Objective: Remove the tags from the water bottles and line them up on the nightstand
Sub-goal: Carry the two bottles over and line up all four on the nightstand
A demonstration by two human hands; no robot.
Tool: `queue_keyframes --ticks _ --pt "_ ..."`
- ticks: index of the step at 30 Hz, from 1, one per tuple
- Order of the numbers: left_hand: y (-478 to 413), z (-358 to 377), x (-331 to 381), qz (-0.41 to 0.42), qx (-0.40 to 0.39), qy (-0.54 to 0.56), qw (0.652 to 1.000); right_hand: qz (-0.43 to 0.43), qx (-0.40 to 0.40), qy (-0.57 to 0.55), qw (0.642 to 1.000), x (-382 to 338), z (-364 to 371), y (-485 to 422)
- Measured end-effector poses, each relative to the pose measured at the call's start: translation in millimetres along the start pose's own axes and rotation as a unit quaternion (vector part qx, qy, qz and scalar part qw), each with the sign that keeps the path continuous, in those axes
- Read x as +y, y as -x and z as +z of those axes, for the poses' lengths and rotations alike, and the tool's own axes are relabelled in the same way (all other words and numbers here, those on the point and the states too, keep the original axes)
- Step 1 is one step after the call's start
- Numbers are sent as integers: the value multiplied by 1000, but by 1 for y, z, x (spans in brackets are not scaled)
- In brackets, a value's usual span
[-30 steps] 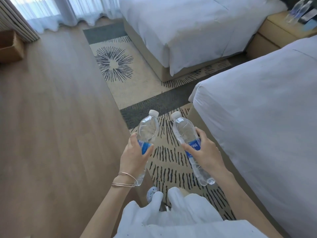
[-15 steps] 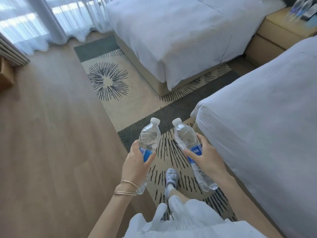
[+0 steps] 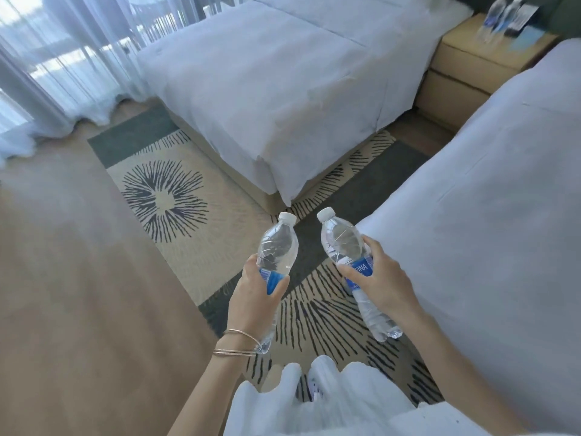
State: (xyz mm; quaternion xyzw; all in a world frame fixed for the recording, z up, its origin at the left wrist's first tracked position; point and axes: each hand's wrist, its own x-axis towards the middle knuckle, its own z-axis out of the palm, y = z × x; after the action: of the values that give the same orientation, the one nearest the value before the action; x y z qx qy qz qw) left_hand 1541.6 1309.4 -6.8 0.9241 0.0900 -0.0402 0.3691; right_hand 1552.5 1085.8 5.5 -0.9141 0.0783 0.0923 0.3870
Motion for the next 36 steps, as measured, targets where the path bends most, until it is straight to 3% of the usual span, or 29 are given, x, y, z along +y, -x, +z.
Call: queue_keyframes --ticks 8,22,36 --pt "-112 4 24 59 -50 -4 997 63 46 2 997 -12 -8 -75" --pt "-338 -31 60 177 -126 -50 975 133 155 -20 979 -97 -7 -227" --pt "-457 36 136 204 -213 -58 954 209 190 -30 959 -62 -48 -326"
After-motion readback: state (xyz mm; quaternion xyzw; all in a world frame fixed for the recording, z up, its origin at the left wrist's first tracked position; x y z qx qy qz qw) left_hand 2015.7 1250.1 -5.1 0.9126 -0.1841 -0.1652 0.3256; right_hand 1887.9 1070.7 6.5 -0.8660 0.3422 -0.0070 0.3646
